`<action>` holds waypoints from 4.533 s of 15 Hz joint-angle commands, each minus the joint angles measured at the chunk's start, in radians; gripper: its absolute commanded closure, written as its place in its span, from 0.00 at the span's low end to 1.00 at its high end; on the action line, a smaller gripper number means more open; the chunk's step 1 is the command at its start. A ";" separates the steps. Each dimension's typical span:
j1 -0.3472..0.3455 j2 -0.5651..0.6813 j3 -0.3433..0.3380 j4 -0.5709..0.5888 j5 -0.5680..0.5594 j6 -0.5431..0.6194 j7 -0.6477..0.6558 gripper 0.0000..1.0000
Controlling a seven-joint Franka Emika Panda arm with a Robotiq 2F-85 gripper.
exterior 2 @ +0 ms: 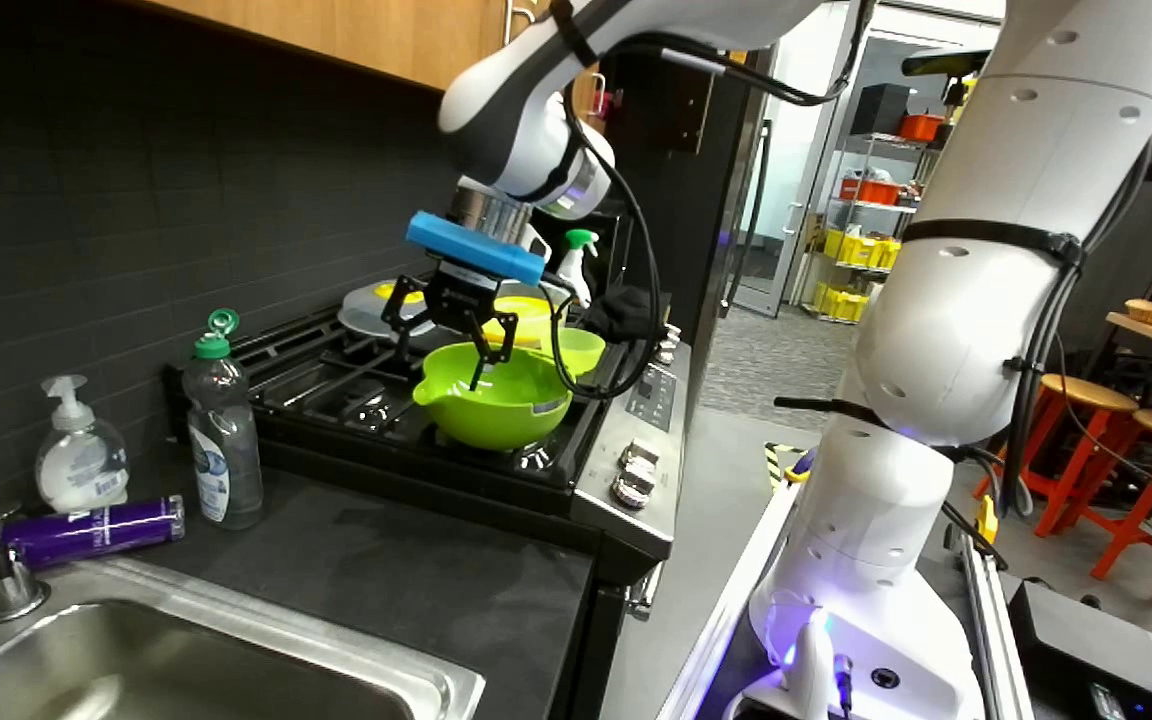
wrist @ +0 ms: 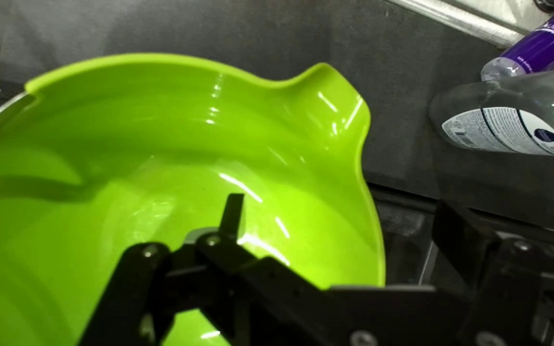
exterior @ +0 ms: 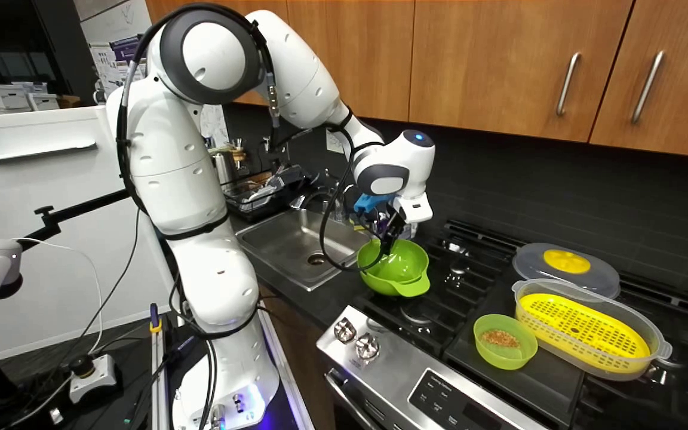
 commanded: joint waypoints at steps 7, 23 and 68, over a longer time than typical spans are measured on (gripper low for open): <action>-0.003 0.020 -0.003 0.007 -0.005 -0.024 0.008 0.00; -0.003 0.029 -0.004 0.029 -0.011 -0.022 -0.002 0.97; -0.018 -0.347 0.039 0.051 -0.144 -0.108 0.038 0.99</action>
